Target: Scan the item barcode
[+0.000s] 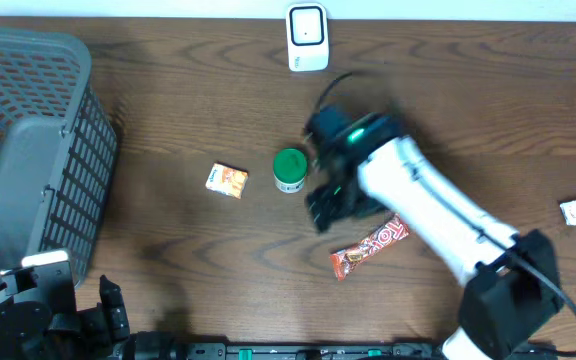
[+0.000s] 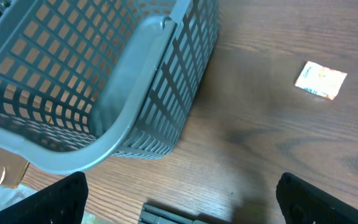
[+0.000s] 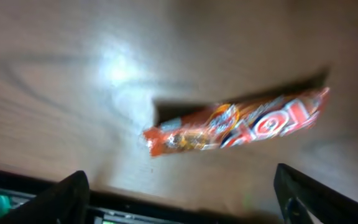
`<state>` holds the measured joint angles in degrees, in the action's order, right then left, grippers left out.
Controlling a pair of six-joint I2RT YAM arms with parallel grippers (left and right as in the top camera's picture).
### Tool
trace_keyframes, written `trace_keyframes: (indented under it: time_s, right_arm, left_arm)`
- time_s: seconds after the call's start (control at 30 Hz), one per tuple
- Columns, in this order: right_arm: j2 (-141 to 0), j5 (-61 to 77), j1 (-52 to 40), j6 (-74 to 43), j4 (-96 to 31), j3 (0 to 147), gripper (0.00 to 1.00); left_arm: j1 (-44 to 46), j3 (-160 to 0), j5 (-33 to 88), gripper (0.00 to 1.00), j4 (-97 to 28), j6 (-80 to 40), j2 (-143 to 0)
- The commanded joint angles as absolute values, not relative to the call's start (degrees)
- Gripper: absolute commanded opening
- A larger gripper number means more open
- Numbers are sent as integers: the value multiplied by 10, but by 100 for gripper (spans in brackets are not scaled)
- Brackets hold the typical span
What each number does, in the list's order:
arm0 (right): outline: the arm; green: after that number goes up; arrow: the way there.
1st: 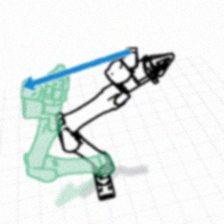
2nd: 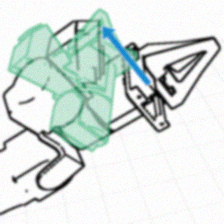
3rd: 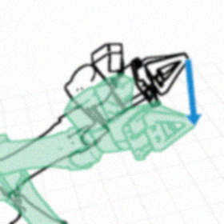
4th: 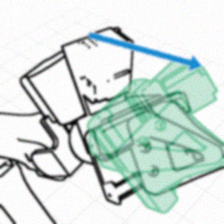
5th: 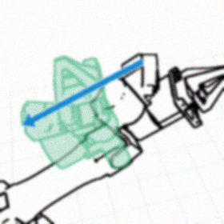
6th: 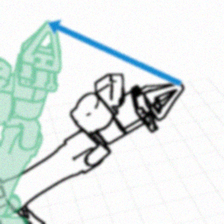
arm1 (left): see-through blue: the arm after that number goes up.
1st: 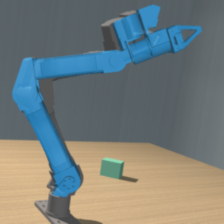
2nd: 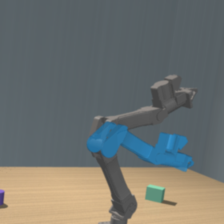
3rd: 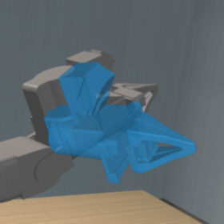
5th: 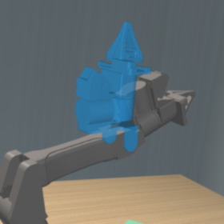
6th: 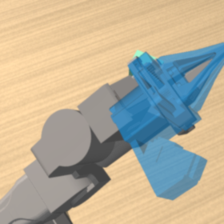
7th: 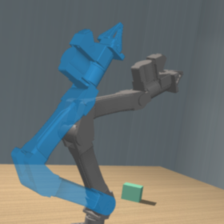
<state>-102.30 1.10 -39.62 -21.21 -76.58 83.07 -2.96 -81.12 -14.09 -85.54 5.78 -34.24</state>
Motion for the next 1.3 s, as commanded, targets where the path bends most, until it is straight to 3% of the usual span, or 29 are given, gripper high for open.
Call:
trace_keyframes:
  time_s: [0.0, 0.2, 0.37, 0.93, 1.0, 1.2, 1.27]
  right_arm:
    - [-1022, -82, -474, -368, -755, 780, 90]
    - [-1023, -193, -574, -473, -708, 699, 87]
    - [-1023, -198, -570, -486, -636, 629, 70]
    - [-1053, -208, -569, -441, -560, 618, 63]
    - [-1071, -207, -569, -441, -564, 618, 57]
    - [-1096, -191, -575, -482, -622, 623, 1]
    - [-1094, -181, -575, -482, -640, 635, 1]
  left_arm:
    - [-32, -814, -146, 97, -855, 51, -343]
    - [-32, -814, -146, 97, -855, 51, -343]
    - [-32, -814, -146, 97, -855, 50, -343]
    - [-32, -814, -146, 97, -855, 51, -343]
    - [-32, -814, -146, 97, -855, 51, -343]
    - [-32, -814, -146, 97, -855, 50, -343]
    - [-32, -814, -146, 97, -855, 51, -343]
